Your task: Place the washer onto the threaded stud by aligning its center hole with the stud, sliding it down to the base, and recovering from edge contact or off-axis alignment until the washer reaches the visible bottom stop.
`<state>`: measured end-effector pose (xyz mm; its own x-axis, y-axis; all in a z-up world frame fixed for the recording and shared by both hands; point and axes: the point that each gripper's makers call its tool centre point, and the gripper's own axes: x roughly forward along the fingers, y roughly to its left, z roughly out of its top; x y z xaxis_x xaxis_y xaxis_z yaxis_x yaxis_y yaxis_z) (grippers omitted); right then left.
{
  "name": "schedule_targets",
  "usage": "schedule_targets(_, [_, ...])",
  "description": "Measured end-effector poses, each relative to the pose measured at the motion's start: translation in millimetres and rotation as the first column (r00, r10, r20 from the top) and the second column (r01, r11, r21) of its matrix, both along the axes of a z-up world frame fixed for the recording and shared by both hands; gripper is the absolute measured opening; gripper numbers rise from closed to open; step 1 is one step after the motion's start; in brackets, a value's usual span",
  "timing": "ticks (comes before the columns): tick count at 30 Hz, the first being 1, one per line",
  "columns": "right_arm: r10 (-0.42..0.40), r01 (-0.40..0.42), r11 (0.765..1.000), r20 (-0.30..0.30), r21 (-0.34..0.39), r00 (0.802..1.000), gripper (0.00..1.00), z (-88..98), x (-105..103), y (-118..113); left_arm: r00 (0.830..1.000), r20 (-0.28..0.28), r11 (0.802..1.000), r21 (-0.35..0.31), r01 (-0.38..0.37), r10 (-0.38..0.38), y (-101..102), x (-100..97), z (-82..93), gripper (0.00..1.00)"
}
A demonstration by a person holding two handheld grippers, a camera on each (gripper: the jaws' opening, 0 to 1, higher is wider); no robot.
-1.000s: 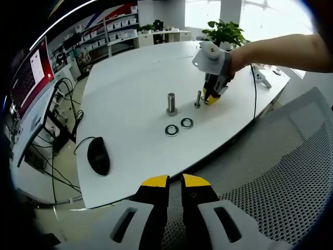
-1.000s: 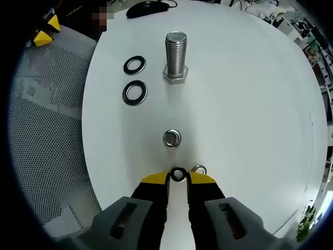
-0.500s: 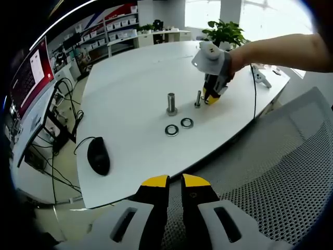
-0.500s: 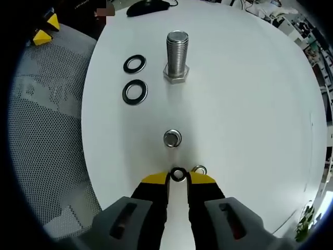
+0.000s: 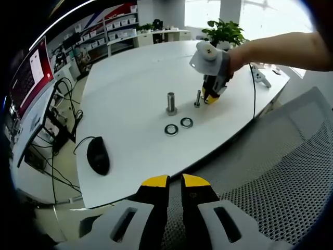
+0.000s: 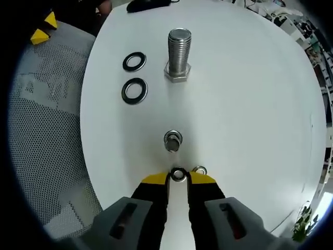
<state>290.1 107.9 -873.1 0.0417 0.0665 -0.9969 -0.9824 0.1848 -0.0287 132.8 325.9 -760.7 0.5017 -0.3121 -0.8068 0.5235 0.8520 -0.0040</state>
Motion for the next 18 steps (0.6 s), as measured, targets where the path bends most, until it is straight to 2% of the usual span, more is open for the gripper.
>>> schedule_targets(14, [-0.025,0.025,1.0,0.009,0.001,1.0,0.16,2.0,-2.5,0.5,1.0,0.003,1.0,-0.002,-0.004,0.004,-0.4,0.3,0.8,0.06])
schedule_targets(18, [-0.057,0.056,0.998,0.006,0.028,0.998,0.15,2.6,-2.1,-0.3,1.0,0.004,1.0,-0.003,-0.004,0.004,-0.3,0.3,1.0,0.06])
